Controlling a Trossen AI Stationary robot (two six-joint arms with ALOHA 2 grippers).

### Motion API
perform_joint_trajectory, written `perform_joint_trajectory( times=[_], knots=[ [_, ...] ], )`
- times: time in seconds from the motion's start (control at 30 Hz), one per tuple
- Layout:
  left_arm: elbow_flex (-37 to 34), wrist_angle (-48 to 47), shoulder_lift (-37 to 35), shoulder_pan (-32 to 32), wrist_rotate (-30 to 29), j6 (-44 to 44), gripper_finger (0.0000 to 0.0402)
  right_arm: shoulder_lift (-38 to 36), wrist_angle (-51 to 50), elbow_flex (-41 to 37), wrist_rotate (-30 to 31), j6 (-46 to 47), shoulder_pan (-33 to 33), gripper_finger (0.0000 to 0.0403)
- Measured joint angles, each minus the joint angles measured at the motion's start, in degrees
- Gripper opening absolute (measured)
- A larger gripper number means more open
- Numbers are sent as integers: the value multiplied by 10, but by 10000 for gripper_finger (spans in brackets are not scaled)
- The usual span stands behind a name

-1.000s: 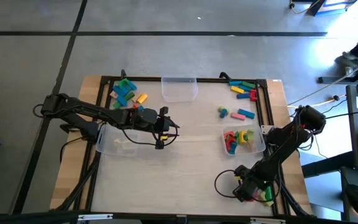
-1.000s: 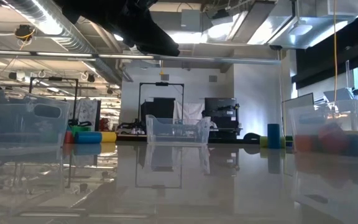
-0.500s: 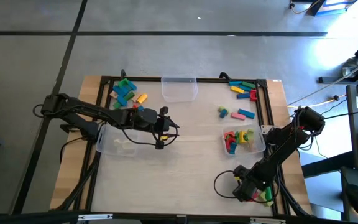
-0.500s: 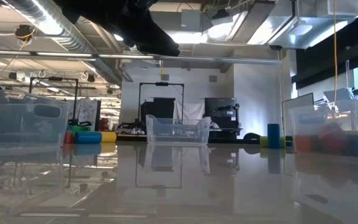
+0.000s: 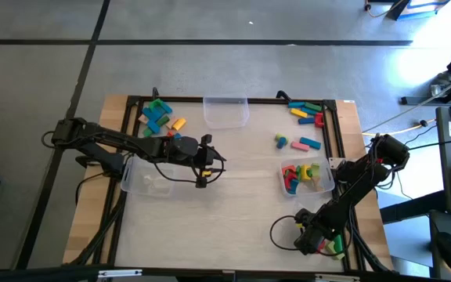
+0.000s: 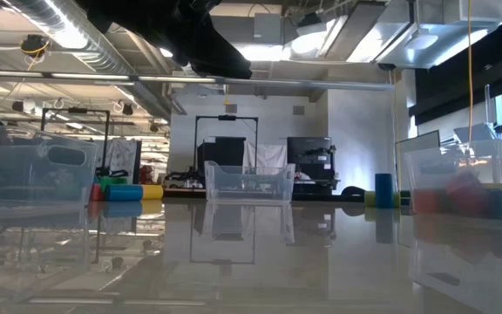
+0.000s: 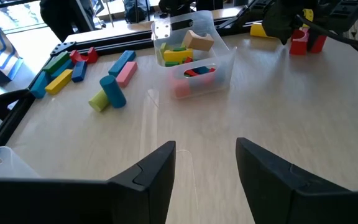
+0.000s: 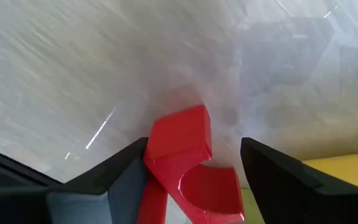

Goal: Sort blocks by size
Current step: Put the red arch block into the bottom right transparent bin

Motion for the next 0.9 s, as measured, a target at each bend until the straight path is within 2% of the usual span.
perform_joint_trajectory(
  times=[0.17, 0.53, 0.67, 0.9],
  knots=[
    [0, 0, 0, 0, 0, 0, 164, 0, 4, -7, -1, 2, 0, 235],
    [0, 0, 0, 0, 0, 1, 164, 0, 3, -12, -10, -11, 0, 107],
    [0, 0, 0, 0, 0, 2, 164, -1, -4, -11, -4, -32, 0, 91],
    [0, 0, 0, 0, 0, 9, 164, -1, -19, -10, 2, -55, -1, 90]
  ],
)
